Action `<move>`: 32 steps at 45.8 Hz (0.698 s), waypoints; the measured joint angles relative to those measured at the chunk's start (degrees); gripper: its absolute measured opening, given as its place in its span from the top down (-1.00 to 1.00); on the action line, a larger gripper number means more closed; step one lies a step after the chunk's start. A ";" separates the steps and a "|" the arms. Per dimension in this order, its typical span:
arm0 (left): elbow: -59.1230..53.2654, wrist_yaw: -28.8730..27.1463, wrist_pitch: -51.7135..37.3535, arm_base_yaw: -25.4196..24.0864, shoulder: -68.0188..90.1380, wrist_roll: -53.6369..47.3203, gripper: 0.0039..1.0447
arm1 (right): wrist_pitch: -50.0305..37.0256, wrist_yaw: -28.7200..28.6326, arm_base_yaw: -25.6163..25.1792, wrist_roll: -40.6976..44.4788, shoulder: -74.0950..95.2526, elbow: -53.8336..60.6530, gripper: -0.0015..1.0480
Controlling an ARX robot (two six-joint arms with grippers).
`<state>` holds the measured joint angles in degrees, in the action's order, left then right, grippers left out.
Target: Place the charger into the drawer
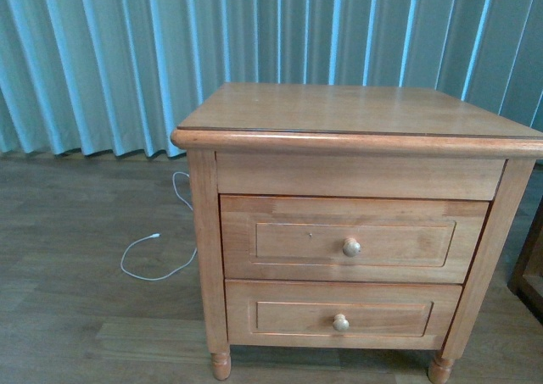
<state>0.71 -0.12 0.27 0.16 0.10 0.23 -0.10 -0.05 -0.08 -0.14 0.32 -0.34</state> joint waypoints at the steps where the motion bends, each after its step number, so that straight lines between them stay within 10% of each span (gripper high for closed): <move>1: 0.00 -0.02 0.00 0.00 0.00 0.00 -0.89 | 0.00 0.00 0.00 0.00 0.00 0.00 0.97; 18: 0.00 0.00 0.00 0.00 0.00 0.00 -0.89 | 0.00 0.00 0.00 0.00 -0.07 0.00 0.97; 32: 0.00 0.00 0.00 0.00 0.00 0.00 -0.89 | 0.00 0.00 0.00 0.09 -0.07 0.00 -0.20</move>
